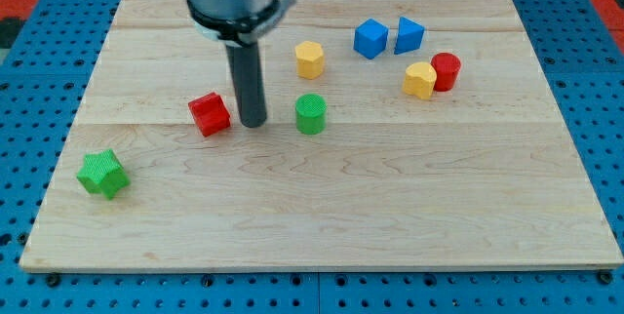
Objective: Keep the green circle horizontally at the right side of the red star
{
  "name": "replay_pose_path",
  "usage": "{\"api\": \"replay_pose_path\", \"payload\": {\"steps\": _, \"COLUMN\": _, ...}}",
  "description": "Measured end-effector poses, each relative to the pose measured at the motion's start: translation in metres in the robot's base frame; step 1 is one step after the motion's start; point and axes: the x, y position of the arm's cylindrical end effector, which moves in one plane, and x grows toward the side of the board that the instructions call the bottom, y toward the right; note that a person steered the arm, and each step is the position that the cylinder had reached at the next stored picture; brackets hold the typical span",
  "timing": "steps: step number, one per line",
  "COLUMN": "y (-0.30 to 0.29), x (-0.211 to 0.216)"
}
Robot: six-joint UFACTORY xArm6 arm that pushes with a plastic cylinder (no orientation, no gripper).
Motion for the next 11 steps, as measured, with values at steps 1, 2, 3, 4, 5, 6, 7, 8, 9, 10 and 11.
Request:
{"api": "replay_pose_path", "payload": {"steps": 1, "y": -0.077, "x": -0.004}}
{"api": "replay_pose_path", "payload": {"steps": 2, "y": -0.110, "x": 0.025}}
{"api": "replay_pose_path", "payload": {"steps": 3, "y": -0.110, "x": 0.021}}
{"api": "replay_pose_path", "payload": {"steps": 4, "y": -0.097, "x": -0.004}}
{"api": "replay_pose_path", "payload": {"steps": 5, "y": -0.042, "x": -0.008}}
{"api": "replay_pose_path", "payload": {"steps": 6, "y": 0.021, "x": -0.027}}
{"api": "replay_pose_path", "payload": {"steps": 7, "y": 0.084, "x": -0.036}}
{"api": "replay_pose_path", "payload": {"steps": 8, "y": 0.099, "x": -0.017}}
{"api": "replay_pose_path", "payload": {"steps": 9, "y": 0.094, "x": 0.011}}
{"api": "replay_pose_path", "payload": {"steps": 10, "y": 0.005, "x": 0.041}}
{"api": "replay_pose_path", "payload": {"steps": 11, "y": -0.028, "x": 0.050}}
